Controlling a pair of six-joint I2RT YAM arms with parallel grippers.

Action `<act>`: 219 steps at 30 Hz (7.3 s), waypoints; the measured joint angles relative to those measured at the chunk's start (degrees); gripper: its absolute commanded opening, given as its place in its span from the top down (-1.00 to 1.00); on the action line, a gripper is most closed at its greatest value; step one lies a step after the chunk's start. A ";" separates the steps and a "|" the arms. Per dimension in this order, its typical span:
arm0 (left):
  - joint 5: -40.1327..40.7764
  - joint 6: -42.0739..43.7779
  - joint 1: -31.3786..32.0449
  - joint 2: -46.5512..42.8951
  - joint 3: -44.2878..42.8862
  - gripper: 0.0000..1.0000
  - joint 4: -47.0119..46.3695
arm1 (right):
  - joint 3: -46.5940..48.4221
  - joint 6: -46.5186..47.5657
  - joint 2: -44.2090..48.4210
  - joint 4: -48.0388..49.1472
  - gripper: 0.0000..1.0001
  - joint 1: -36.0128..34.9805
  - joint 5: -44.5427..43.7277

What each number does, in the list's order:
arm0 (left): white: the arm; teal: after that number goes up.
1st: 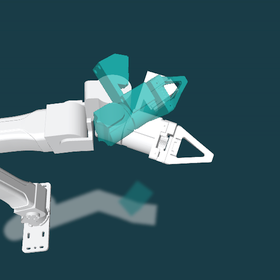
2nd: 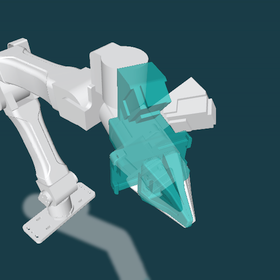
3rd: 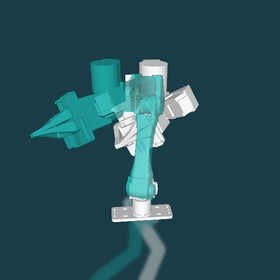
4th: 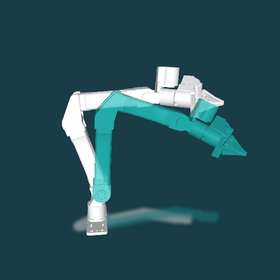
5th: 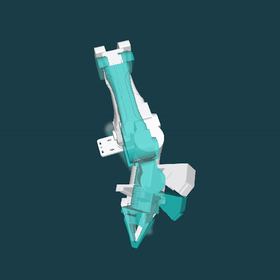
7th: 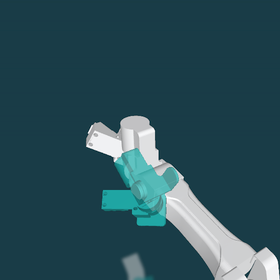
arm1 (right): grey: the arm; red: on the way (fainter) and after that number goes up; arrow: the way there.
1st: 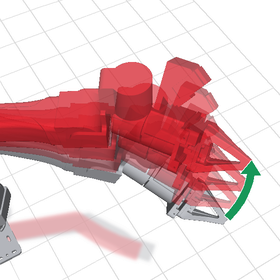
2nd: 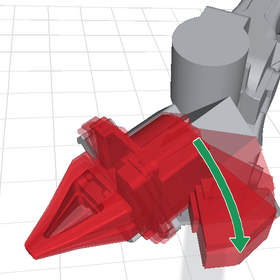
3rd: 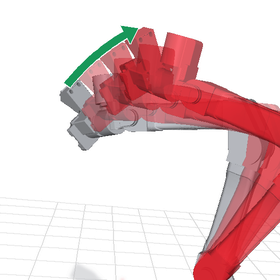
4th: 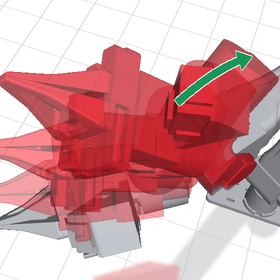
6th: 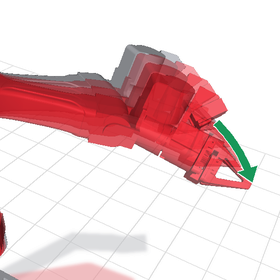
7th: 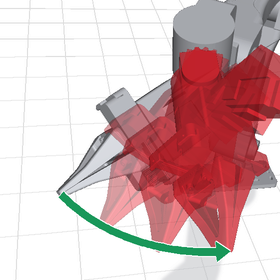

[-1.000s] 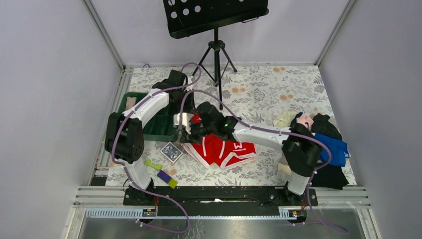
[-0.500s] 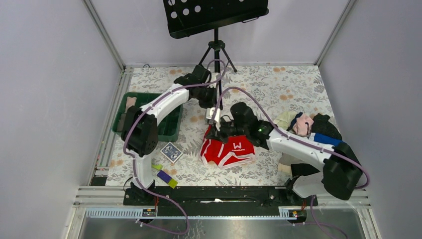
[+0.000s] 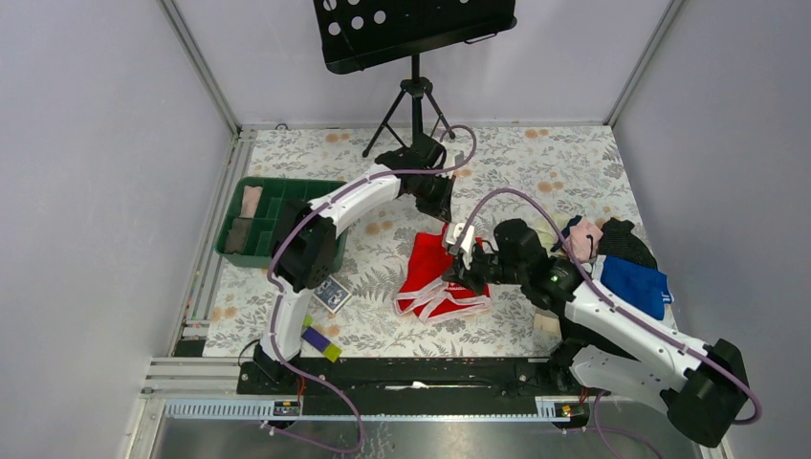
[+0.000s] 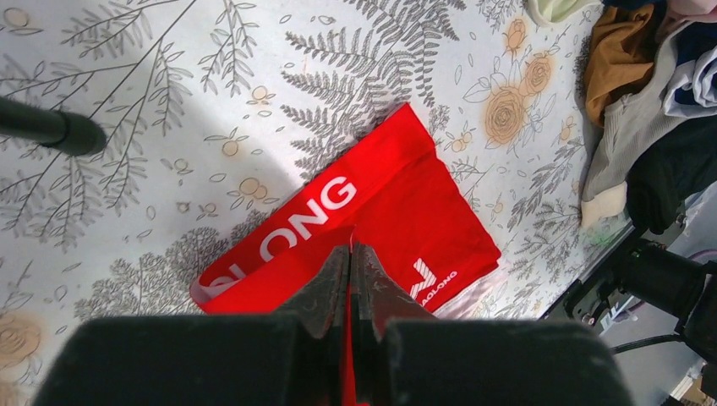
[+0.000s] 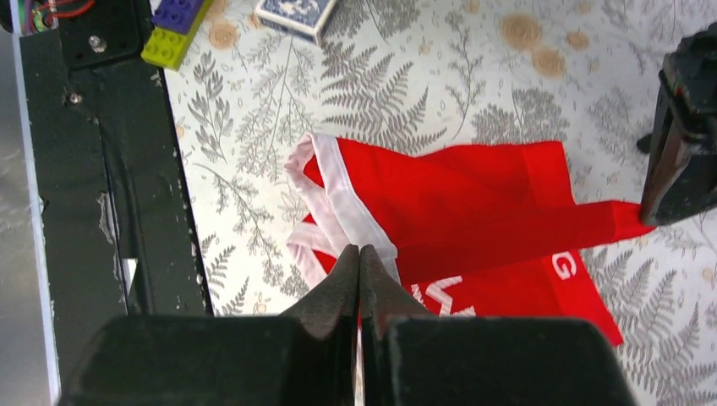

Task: Roll the underwear
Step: Fold the underwear at the center of the board.

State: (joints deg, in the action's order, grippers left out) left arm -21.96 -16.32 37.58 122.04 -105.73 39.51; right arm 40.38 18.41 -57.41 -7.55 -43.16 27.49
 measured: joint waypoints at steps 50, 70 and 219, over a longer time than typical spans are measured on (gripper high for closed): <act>-11.39 -3.34 2.08 5.90 -6.67 -0.09 -13.60 | -3.30 -0.72 21.42 -17.16 -0.15 8.72 -28.33; 1.88 7.26 -2.14 -14.82 18.51 -0.02 -10.93 | 15.21 -29.64 -30.12 -10.62 -0.29 29.99 -6.25; -9.38 29.57 13.75 -13.14 31.32 1.00 -16.41 | -9.09 76.52 -15.47 -13.77 0.19 40.04 16.68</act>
State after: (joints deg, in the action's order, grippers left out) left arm -31.33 13.26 51.33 108.90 -74.41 23.09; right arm 31.29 94.94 -72.88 -21.32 -3.11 44.16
